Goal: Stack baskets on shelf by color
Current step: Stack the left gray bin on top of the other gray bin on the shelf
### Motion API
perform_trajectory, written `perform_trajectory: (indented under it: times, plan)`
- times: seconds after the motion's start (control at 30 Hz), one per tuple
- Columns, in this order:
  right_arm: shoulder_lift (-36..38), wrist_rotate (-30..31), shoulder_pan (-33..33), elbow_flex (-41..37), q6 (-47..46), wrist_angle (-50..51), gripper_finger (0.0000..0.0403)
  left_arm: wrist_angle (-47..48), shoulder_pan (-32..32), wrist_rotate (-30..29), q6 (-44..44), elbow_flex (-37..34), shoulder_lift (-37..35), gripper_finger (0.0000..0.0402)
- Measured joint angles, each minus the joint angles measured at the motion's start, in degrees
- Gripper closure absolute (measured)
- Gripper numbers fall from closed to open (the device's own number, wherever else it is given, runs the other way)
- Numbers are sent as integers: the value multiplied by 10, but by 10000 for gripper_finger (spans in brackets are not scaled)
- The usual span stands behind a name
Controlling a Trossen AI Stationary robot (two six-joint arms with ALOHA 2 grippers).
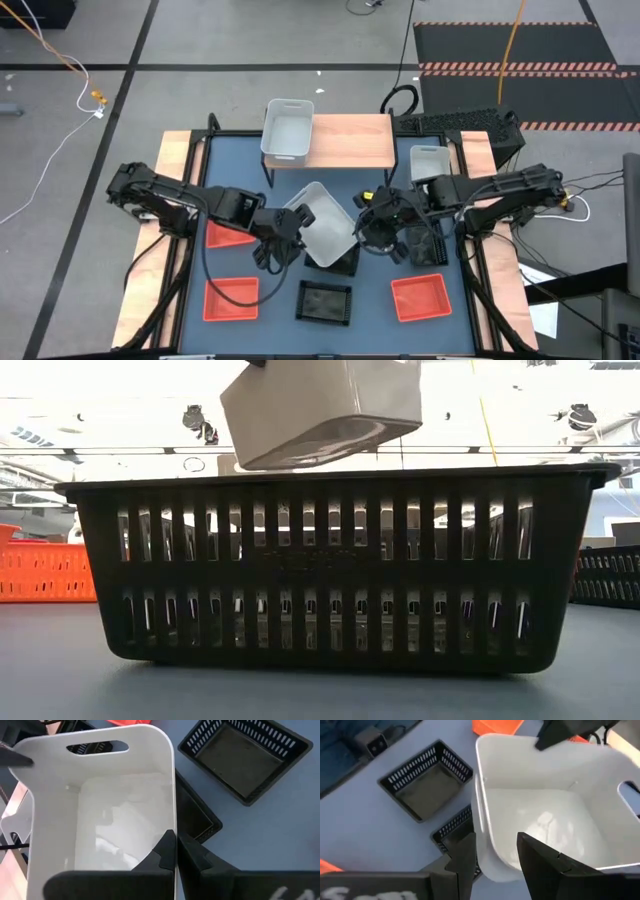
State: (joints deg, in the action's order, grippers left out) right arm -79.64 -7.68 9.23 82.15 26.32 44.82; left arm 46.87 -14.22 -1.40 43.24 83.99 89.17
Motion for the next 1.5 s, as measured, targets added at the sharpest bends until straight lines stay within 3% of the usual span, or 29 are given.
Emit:
perform_trajectory:
  times: [0.27, 0.5, 0.63, 0.77, 0.87, 1.0, 1.17, 1.23, 1.37, 1.5]
  plan:
    - [1, 2, 0, -48, 16, -35, 285, -3, 16, 1, 3, 0, 0, 396]
    - [1, -1, 0, -60, 18, -25, 392, -35, 18, 1, 6, 0, 0, 393]
    - [2, -5, 1, -60, -21, -19, 399, -67, 18, 0, -5, -1, 0, 391]
    - [6, -6, 1, -61, -112, -14, 400, -108, 17, -17, -86, -1, 0, 386]
    - [8, -8, 6, -61, -192, -17, 400, -128, 17, -31, -144, -1, -1, 355]
    - [5, 26, 27, -60, -270, -27, 401, -165, 10, -41, -195, 0, 0, 278]
    - [6, 171, 52, -59, -335, -39, 402, -203, -2, -40, -204, 0, 0, 177]
    - [6, 190, 59, -60, -338, -40, 402, -227, -3, -42, -208, 0, 0, 151]
    - [6, 197, 59, -60, -343, -51, 402, -232, 8, -57, -221, 0, 0, 136]
    - [6, 199, 55, -60, -345, -64, 402, -196, 27, -57, -258, 0, 7, 155]
